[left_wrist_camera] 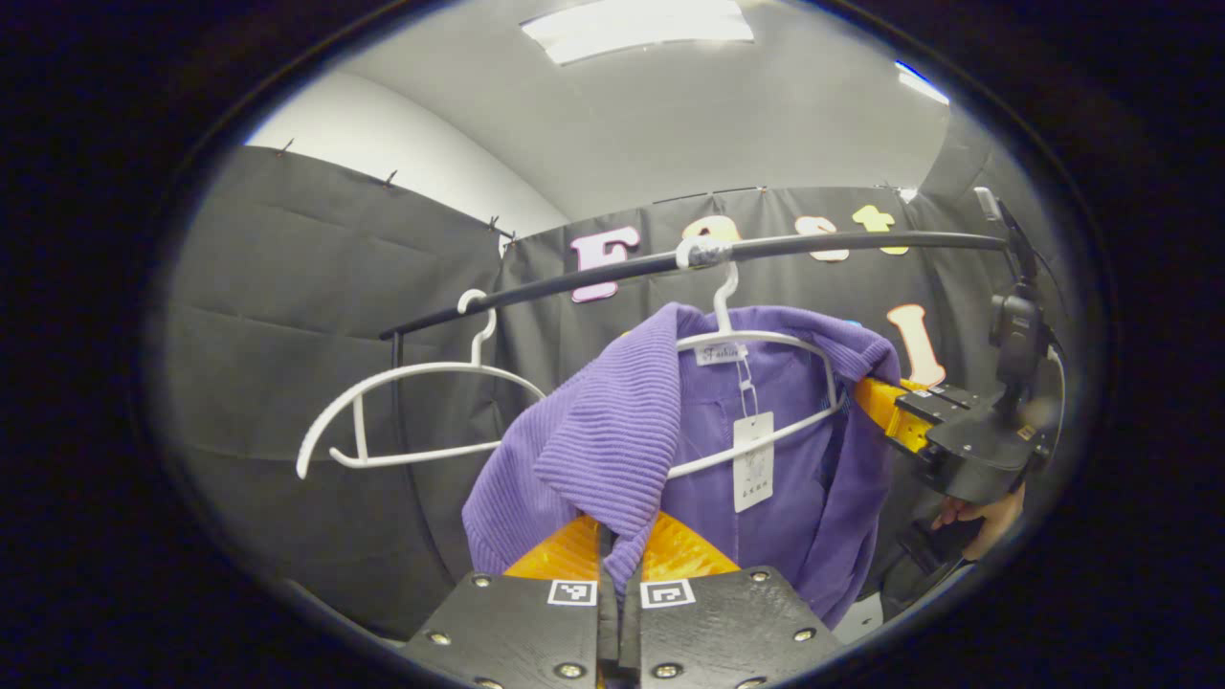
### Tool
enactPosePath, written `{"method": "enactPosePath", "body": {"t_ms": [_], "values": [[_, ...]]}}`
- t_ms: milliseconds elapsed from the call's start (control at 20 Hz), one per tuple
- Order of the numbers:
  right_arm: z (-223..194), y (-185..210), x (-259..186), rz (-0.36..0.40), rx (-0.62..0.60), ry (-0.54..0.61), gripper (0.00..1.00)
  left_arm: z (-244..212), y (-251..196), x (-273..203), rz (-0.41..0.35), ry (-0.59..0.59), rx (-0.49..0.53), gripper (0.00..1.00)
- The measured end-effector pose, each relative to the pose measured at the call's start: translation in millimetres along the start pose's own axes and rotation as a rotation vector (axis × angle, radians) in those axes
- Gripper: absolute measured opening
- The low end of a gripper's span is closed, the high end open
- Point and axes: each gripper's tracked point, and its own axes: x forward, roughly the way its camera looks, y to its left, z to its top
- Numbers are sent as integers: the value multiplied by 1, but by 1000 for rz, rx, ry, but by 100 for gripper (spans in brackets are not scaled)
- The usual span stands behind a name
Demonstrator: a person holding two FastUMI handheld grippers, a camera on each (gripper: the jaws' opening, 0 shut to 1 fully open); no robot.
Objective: Grasp the clothes on the hanger with both hands and then place them into the laundry hamper below.
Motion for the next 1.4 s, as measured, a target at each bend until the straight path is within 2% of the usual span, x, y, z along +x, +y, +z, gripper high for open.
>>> {"method": "enactPosePath", "body": {"t_ms": [150,250,750,800,1150,1300,1350,1400], "values": [[13,-9,9,-11,-28,-40,3,12,8,-8,5,0,-19,1],[17,-15,17,-16,-46,-58,3,23,16,-14,16,-5,-23,7],[11,-44,45,-65,-103,-61,3,76,90,-15,112,-75,-7,6],[8,-43,45,-61,-111,-58,3,80,94,-13,109,-77,-15,1],[-7,-40,49,-49,-115,-29,2,110,124,8,84,-108,10,0],[-14,-40,50,-49,-89,-5,3,113,127,27,48,-99,9,1],[-16,-39,50,-49,-76,4,3,111,128,33,33,-92,8,6],[-18,-39,48,-47,-66,15,3,111,130,39,21,-89,11,1]]}}
